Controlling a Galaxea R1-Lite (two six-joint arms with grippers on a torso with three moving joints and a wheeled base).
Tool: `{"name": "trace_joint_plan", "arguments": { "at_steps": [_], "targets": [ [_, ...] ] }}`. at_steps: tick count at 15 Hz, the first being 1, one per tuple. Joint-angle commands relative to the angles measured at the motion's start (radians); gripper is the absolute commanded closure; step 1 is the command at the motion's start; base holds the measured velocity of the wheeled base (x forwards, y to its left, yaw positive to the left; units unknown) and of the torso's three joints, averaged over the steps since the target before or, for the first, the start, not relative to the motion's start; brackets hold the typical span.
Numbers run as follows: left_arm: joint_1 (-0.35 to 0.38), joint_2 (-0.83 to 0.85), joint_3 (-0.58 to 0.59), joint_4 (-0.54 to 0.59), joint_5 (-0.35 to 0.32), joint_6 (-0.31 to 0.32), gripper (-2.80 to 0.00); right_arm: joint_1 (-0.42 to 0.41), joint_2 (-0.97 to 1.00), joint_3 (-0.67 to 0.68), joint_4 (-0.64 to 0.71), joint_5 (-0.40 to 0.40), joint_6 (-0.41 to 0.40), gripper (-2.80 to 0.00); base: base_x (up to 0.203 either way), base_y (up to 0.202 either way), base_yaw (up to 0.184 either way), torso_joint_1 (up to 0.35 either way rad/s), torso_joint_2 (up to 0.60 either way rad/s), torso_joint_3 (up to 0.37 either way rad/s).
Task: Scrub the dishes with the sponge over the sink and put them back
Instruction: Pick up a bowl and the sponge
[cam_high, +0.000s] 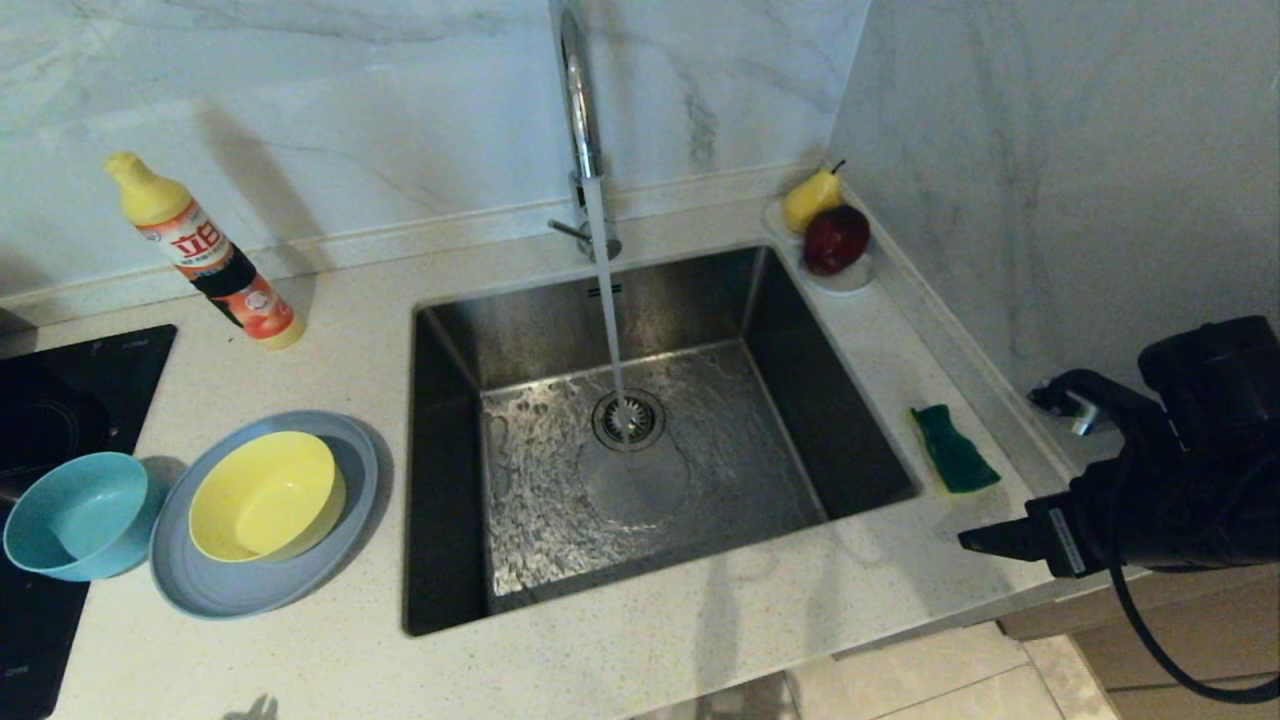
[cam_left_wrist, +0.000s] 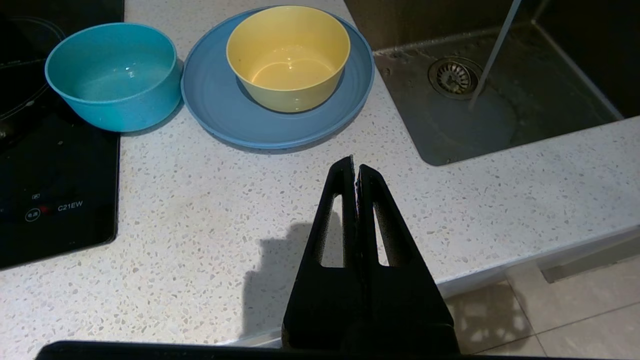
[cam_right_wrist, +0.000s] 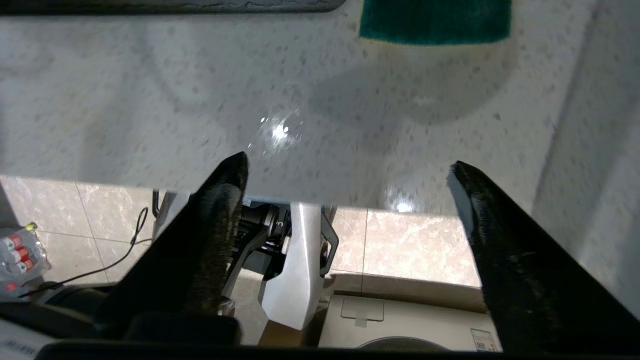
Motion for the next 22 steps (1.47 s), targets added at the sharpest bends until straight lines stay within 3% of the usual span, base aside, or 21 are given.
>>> {"name": "trace_joint_plan", "arguments": {
  "at_steps": [1, 10, 22],
  "targets": [
    [0.001, 0.002, 0.032, 0.0, 0.0, 0.001, 0.0, 0.0, 0.041, 0.003, -0.03, 0.0, -0.002, -2.8, 0.0, 0.0, 0.0, 0.0, 0.0, 0.0],
    [0.001, 0.002, 0.032, -0.001, 0.0, 0.001, 0.0, 0.0, 0.164, -0.013, -0.209, -0.031, -0.005, -2.8, 0.0, 0.0, 0.0, 0.0, 0.0, 0.0],
    [0.001, 0.002, 0.032, -0.002, 0.0, 0.001, 0.0, -0.008, 0.135, -0.079, -0.195, -0.069, -0.07, -2.8, 0.0, 0.0, 0.0, 0.0, 0.0, 0.0]
  ]
}}
